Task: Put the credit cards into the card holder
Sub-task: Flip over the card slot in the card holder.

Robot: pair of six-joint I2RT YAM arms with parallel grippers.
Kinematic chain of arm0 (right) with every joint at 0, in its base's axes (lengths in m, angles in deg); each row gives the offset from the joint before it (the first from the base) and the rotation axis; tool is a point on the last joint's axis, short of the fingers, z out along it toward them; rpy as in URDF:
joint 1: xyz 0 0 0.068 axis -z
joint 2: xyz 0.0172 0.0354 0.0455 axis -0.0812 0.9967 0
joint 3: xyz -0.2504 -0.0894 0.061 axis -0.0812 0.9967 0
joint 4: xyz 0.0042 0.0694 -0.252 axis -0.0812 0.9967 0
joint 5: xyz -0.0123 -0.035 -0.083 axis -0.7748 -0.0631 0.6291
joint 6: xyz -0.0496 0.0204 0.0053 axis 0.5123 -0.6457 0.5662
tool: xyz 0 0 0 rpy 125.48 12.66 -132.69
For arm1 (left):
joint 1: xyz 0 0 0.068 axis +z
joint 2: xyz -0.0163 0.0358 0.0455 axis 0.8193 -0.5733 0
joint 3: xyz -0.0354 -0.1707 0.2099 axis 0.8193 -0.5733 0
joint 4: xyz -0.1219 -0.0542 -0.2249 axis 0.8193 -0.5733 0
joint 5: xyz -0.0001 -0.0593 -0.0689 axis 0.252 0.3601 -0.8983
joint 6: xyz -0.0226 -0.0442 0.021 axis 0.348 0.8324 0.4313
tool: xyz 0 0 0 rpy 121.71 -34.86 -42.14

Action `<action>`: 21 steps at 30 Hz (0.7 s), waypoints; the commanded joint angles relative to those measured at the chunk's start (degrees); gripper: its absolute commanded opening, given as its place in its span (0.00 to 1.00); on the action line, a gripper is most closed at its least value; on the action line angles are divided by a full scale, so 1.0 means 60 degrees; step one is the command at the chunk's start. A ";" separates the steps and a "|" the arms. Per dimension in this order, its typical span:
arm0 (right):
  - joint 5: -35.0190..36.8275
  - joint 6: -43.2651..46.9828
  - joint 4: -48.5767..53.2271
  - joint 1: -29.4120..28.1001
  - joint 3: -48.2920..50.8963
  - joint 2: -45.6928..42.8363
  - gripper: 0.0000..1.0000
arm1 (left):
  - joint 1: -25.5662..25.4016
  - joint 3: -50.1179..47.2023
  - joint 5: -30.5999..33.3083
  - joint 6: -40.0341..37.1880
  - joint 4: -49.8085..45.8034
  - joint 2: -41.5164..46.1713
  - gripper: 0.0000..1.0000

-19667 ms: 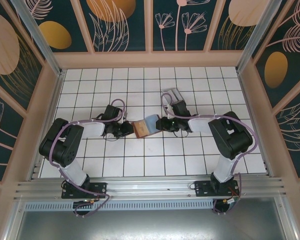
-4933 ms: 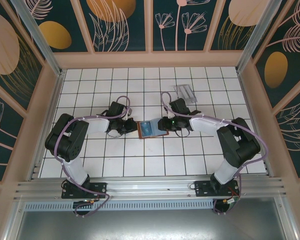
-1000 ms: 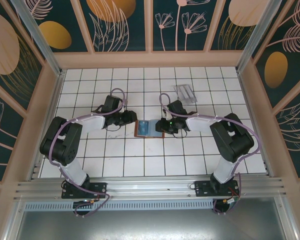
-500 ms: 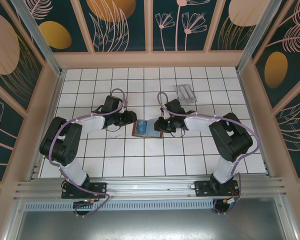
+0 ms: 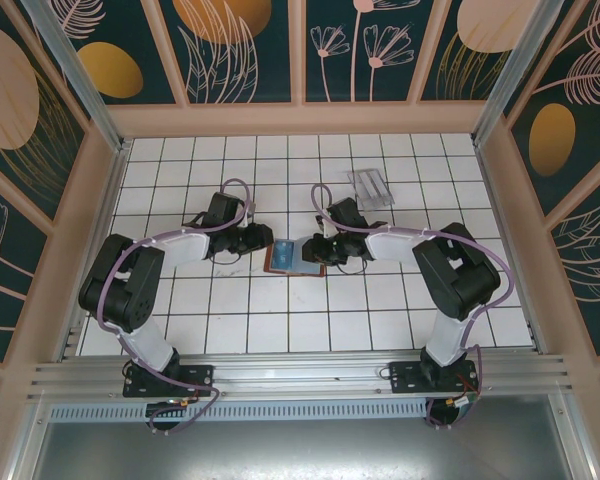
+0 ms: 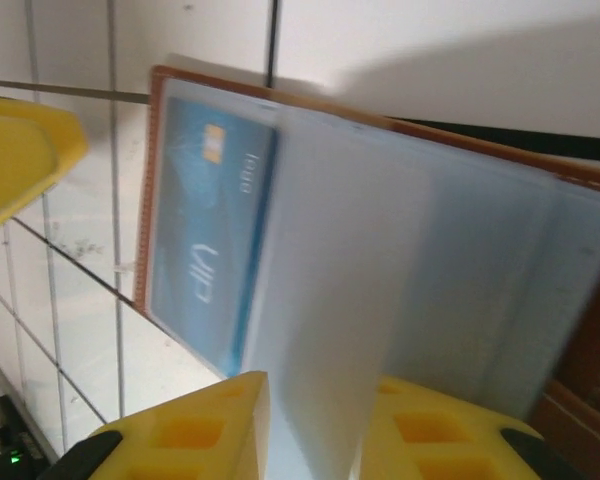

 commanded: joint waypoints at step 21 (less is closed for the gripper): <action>-0.0990 -0.0014 -0.1131 -0.0015 -0.2093 0.0567 0.52 | 0.1651 -0.1371 0.2234 0.0560 -0.0225 0.3195 0.89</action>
